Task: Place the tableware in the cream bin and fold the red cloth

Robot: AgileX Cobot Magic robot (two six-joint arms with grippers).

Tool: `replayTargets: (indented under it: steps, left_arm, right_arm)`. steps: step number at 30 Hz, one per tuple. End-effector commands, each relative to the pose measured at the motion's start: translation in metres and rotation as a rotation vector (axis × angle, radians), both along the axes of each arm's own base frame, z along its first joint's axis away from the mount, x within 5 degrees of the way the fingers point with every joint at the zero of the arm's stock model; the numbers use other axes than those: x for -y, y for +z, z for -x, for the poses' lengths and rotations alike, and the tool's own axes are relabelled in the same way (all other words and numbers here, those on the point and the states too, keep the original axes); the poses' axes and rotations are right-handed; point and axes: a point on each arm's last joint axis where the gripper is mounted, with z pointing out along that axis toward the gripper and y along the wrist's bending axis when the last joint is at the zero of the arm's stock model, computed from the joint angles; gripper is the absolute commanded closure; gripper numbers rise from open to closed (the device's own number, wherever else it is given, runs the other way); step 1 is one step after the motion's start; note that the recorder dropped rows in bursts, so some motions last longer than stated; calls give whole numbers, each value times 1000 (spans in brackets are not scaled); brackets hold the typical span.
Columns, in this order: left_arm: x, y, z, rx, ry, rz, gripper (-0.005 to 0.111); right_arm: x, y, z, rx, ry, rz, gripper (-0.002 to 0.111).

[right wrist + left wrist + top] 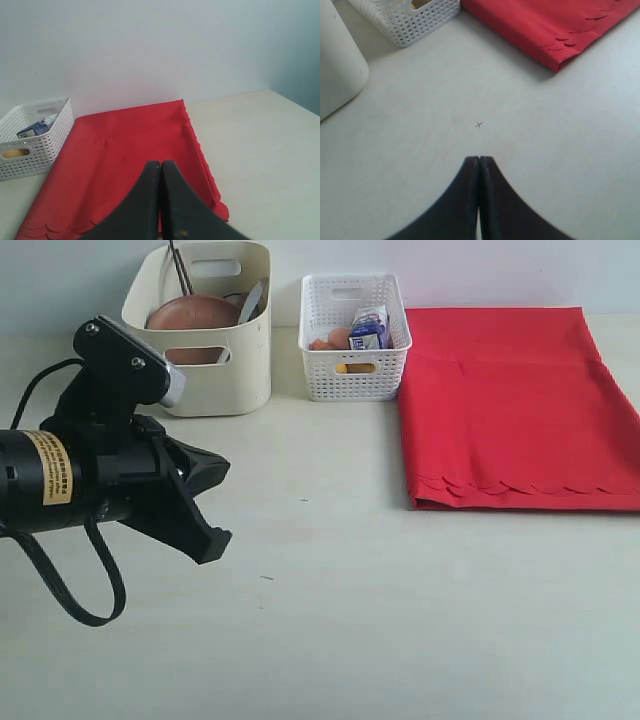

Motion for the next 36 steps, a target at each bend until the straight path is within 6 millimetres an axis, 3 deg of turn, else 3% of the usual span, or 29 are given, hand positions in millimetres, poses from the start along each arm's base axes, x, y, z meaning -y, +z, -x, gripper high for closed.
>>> replayTargets:
  steps: [1, 11, 20, 24, 30, 33, 36]
  left_arm:
    - [-1, 0, 1, 4, 0, 10, 106]
    - [-4, 5, 3, 39, -27, -22, 106]
    - [-27, 59, 27, 243, -52, 45, 106]
    - [-49, 89, 44, 391, -43, 102, 106]
    - [-101, 105, 65, 591, 143, 205, 106]
    - [-132, 98, 86, 741, 296, 253, 106]
    - [-159, 70, 113, 847, 527, 281, 106]
  right_arm:
    - [0, -1, 0, 2, -3, 19, 108]
    - [0, -1, 0, 2, -3, 19, 108]
    - [0, -1, 0, 2, -3, 17, 108]
    - [0, -1, 0, 2, -3, 14, 108]
    - [0, -1, 0, 2, -3, 14, 108]
    - [0, -1, 0, 2, -3, 14, 108]
    - [0, -1, 0, 2, -3, 14, 108]
